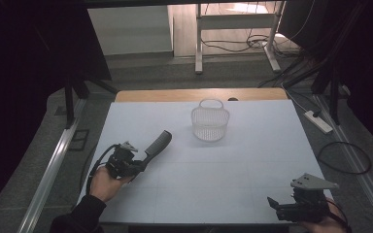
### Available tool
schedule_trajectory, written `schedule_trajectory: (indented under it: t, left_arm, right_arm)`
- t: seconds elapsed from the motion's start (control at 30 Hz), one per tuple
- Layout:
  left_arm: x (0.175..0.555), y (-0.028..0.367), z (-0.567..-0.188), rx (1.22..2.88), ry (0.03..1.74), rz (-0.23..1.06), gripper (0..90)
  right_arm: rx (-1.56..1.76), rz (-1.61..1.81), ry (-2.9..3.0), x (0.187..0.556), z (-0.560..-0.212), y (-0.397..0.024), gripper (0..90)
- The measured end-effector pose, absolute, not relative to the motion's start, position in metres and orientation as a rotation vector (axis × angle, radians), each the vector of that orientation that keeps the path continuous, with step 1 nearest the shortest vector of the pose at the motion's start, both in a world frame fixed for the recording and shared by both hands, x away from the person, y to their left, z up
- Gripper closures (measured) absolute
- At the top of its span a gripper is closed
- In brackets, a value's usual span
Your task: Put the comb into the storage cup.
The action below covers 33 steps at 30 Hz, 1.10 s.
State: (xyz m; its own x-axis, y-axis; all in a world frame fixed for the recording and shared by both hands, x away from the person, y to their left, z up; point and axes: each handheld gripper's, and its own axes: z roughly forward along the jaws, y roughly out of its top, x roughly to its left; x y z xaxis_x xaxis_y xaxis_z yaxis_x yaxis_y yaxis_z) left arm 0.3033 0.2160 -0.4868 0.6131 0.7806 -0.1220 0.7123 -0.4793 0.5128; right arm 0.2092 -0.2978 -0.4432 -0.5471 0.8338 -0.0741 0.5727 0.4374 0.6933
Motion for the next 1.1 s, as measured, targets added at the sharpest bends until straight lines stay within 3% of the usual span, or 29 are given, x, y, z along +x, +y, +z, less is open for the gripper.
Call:
schedule_trajectory:
  t: [1.1]
  left_arm:
    - [0.28, 0.199, -0.464, 2.183, 0.982, 0.164, 72.9]
  right_arm:
    - [1.123, 0.961, 2.278, 0.211, -0.44, -0.298, 0.0]
